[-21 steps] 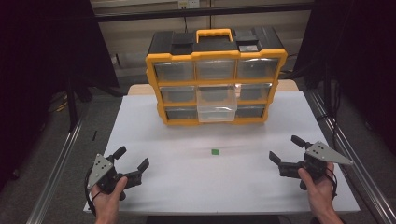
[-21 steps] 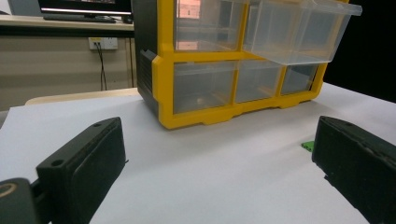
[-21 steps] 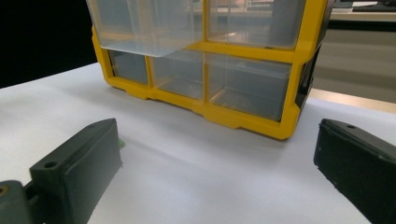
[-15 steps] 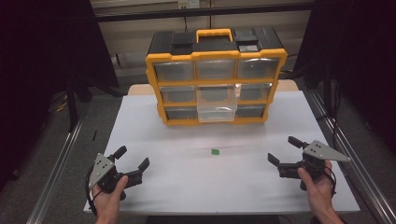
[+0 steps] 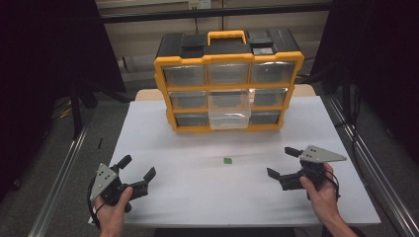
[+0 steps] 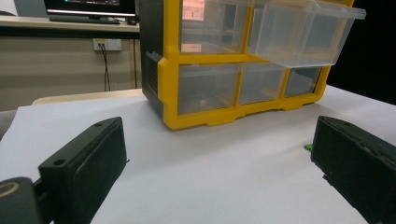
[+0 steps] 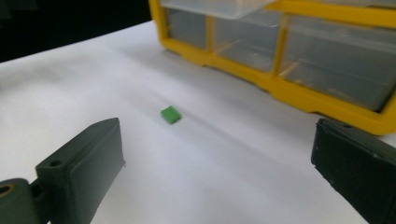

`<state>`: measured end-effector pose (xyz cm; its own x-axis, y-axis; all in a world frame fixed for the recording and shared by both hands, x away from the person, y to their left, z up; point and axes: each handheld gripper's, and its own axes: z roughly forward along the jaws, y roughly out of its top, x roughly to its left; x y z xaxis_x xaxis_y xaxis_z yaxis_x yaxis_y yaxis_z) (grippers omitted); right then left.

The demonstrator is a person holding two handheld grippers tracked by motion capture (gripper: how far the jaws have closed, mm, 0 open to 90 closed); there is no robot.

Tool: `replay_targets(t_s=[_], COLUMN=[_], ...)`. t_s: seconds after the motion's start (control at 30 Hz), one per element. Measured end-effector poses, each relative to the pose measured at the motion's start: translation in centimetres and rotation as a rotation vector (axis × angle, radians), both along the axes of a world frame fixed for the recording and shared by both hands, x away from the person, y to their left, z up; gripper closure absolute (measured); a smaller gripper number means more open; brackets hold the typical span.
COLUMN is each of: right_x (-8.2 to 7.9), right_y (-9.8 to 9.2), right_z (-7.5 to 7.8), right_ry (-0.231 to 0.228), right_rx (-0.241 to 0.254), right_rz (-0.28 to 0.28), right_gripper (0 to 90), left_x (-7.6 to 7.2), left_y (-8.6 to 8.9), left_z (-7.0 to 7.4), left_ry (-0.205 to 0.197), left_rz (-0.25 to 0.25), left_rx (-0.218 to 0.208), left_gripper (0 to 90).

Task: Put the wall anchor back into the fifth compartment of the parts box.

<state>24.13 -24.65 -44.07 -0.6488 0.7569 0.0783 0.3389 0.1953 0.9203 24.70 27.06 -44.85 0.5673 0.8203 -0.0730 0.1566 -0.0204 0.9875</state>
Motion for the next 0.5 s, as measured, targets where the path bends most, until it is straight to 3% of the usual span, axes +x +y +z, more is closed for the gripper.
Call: replay_targets(t_s=[0.13, 0.23, 0.33, 0.5], right_x=[1.1, 2.1, 2.6, 3.5], right_y=[1.6, 3.0, 3.7, 5.0], right_z=[-0.1, -0.2, -0.2, -0.6], right_ry=[0.05, 0.119, 0.126, 0.156], right_rx=[-0.029, -0.057, -0.077, -0.069], right_rz=[0.054, 0.12, 0.146, 0.189], right_gripper=[1.6, 1.7, 1.7, 2.2], left_x=[0.1, 0.1, 0.2, 0.2], left_y=[0.0, -0.1, -0.3, -0.3], left_z=[0.0, 0.0, 0.0, 0.0], left_ry=[0.001, 0.003, 0.001, 0.001], left_rz=[-0.006, -0.01, -0.008, -0.012], left_rx=[0.015, 0.011, 0.012, 0.021], left_gripper=[3.5, 3.5, 3.6, 3.5])
